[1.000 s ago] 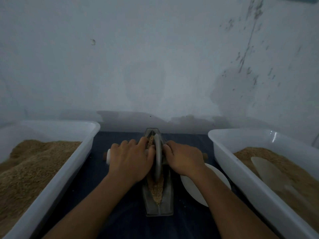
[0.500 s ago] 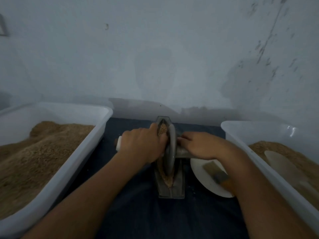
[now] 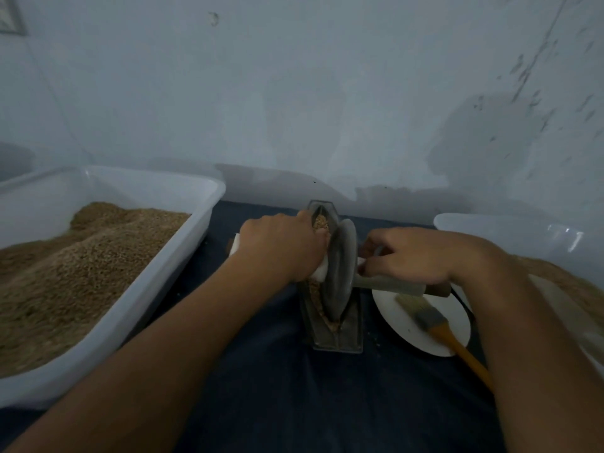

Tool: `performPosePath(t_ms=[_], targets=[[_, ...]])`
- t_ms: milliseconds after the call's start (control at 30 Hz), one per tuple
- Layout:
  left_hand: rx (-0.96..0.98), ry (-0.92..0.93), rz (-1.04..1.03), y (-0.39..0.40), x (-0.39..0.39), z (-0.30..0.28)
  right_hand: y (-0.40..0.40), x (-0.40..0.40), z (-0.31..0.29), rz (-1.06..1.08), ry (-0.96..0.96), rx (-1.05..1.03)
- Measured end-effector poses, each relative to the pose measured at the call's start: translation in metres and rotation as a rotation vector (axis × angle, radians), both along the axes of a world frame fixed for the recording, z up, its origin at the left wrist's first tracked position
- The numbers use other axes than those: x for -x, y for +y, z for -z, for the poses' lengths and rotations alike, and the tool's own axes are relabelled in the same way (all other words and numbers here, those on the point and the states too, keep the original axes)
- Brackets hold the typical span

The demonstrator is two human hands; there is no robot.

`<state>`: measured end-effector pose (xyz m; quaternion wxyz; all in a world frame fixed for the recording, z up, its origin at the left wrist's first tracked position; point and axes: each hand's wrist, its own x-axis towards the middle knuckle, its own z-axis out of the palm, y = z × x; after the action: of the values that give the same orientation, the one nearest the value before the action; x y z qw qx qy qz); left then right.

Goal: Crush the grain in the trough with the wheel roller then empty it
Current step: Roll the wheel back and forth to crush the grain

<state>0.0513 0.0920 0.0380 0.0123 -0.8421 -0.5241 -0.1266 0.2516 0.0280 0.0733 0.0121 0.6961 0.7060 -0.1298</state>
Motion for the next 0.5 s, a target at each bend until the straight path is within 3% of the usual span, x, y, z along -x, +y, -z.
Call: performPosePath(t_ms=[500], targets=[[-0.087,-0.125,0.057,0.01,-0.006,0.017,0.003,0.0,0.006,-0.05,-0.011,-0.099]])
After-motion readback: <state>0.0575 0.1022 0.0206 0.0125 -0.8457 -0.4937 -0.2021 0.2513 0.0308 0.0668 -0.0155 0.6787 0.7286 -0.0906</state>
